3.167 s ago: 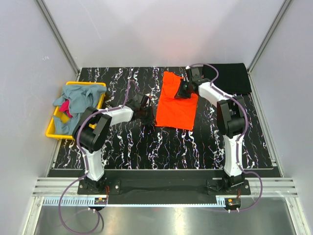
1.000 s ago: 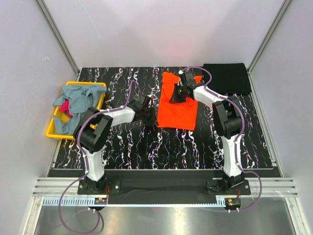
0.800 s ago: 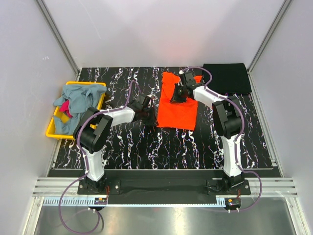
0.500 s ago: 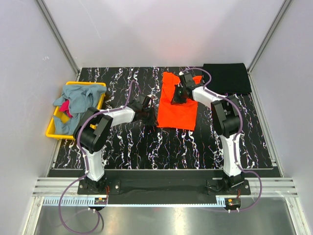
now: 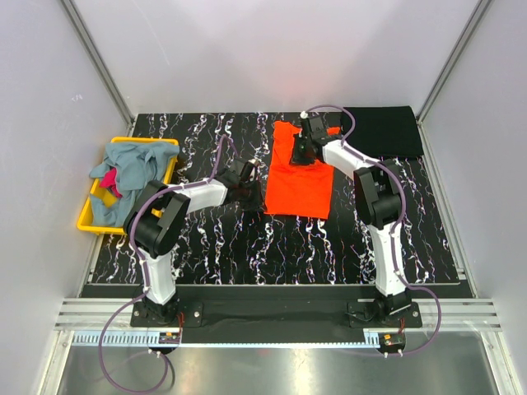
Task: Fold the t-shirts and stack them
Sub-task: Fold the tshirt
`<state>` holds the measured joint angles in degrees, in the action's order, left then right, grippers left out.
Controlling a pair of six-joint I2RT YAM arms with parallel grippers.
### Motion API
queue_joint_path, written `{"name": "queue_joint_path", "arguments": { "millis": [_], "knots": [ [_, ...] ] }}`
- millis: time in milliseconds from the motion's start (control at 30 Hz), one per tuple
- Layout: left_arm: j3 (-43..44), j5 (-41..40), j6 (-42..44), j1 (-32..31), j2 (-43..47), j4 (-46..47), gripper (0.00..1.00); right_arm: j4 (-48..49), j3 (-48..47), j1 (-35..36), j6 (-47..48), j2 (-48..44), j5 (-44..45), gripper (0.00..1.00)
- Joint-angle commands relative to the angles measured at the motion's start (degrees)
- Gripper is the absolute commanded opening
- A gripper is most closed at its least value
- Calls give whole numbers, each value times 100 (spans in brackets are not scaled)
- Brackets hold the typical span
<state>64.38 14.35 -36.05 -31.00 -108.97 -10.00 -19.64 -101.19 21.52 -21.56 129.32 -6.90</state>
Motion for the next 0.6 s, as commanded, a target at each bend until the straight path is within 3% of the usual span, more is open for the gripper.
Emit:
{"name": "queue_joint_path", "arguments": {
  "millis": [0,567],
  "knots": [
    [-40,-90,28,-64,130,-239,0,-14,-348,-25,214,234,197,5],
    [-4,-99,19,-90,86,-239,0,-5,89,1,302,-521,57,5]
  ]
}}
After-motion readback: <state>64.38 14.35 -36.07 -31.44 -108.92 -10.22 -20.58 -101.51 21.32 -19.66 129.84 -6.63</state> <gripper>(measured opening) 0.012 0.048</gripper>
